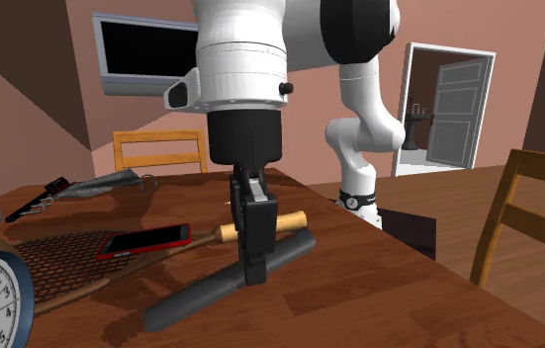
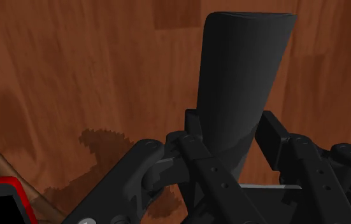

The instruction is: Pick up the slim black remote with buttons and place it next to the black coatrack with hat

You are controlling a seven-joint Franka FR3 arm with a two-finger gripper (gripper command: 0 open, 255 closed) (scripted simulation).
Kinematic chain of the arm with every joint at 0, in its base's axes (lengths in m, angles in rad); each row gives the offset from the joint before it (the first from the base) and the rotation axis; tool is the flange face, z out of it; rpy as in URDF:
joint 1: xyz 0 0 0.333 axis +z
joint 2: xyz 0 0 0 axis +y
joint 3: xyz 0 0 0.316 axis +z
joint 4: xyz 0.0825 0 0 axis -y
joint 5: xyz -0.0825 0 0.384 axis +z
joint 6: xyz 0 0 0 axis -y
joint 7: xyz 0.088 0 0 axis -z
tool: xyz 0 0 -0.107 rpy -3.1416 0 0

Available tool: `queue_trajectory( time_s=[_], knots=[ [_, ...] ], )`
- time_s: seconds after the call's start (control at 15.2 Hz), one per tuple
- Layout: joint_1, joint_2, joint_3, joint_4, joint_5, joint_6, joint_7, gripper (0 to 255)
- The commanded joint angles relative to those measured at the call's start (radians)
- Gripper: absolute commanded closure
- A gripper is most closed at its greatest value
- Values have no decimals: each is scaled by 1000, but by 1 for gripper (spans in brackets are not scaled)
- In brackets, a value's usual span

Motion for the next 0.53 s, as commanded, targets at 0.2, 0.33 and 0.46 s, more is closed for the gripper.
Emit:
queue_trajectory(
  time_s=[0.2, 0.33, 0.46],
  knots=[
    [-1, -18, 1, 45, 3, -63, 0, 255],
    [-1, -25, 2, 63, 4, -88, 0, 255],
    [-1, -31, 3, 82, 5, -112, 1, 255]
  ],
)
